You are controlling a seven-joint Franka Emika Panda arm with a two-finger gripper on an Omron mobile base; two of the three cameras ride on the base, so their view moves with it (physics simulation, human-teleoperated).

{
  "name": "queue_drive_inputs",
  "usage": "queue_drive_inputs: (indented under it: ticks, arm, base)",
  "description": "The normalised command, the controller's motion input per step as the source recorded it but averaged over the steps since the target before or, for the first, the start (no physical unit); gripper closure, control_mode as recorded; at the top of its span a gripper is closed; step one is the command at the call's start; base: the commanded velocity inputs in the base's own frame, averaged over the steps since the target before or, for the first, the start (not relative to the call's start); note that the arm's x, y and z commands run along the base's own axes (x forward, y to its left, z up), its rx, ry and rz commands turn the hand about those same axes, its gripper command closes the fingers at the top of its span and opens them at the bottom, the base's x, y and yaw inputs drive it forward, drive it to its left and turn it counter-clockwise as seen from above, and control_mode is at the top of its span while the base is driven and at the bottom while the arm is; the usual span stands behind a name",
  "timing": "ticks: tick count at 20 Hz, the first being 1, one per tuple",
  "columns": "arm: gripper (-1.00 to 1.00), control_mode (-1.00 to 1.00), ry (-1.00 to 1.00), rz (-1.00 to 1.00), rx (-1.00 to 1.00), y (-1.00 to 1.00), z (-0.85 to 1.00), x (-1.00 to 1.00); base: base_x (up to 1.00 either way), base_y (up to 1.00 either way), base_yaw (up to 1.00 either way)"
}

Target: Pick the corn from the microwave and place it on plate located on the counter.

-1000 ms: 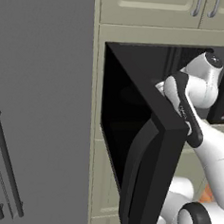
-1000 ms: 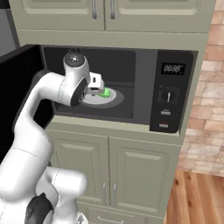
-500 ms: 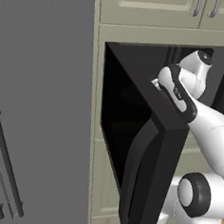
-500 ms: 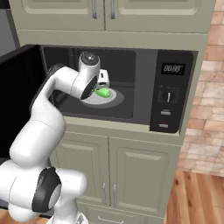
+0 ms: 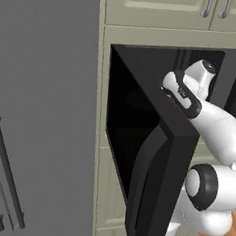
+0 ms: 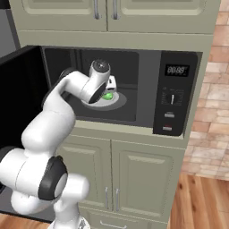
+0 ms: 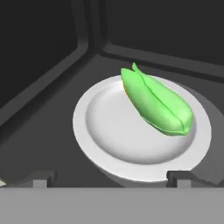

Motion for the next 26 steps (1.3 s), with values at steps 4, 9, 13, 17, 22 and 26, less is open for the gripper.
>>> queue_drive_inputs:
  ticks: [4,9,13,17,22,26]
  arm:
    - [-1.00,-1.00,0.00,0.00,0.00,0.00,0.00,0.73]
    - [-1.00,-1.00,0.00,0.01,0.00,0.00,-0.06,0.72]
    - [-1.00,-1.00,0.00,0.02,0.00,-0.07,-0.25,0.61]
    - [-1.00,-1.00,0.00,0.05,0.00,-0.09,-0.23,0.47]
    - [-1.00,-1.00,0.00,0.09,0.00,-0.10,-0.17,0.47]
    - [-1.00,-1.00,0.00,0.10,0.00,-0.12,-0.36,0.07]
  base:
    - [0.00,0.00,0.00]
    - [0.00,0.00,0.00]
    - [0.00,0.00,0.00]
    - [0.00,0.00,0.00]
    - [0.00,0.00,0.00]
    - [0.00,0.00,0.00]
